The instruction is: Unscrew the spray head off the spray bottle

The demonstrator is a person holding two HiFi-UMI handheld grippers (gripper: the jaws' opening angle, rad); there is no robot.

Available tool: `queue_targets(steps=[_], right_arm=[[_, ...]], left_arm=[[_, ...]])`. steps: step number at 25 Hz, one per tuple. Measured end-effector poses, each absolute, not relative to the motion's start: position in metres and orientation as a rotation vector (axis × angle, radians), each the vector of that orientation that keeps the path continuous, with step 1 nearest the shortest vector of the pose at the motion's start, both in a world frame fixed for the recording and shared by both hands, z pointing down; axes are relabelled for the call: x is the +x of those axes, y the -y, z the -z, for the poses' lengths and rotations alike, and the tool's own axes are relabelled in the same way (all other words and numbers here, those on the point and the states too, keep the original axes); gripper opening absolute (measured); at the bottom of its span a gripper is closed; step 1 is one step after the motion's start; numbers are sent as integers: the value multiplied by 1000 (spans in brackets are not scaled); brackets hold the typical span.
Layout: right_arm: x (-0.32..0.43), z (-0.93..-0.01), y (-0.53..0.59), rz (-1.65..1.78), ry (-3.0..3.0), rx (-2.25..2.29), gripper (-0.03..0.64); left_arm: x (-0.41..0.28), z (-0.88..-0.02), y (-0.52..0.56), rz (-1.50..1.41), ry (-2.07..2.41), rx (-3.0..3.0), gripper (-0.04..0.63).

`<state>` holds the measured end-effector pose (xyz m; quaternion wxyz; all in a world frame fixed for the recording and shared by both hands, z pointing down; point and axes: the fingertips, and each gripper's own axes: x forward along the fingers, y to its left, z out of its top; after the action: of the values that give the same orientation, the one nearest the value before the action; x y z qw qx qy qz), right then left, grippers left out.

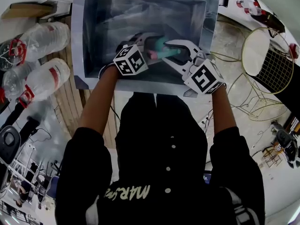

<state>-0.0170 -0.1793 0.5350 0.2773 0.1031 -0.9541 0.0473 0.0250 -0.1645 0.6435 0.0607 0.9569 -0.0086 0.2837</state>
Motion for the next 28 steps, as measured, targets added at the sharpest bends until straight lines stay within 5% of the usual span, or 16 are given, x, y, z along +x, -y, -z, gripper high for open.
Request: queue_targets(steps=[9, 28], right_arm=[[-6, -525, 171, -149, 2626, 95, 155], [26, -371, 179, -376, 2919, 556, 155]], left_arm=[[24, -643, 163, -831, 10, 2909, 380], [22, -644, 162, -910, 83, 2842, 380]])
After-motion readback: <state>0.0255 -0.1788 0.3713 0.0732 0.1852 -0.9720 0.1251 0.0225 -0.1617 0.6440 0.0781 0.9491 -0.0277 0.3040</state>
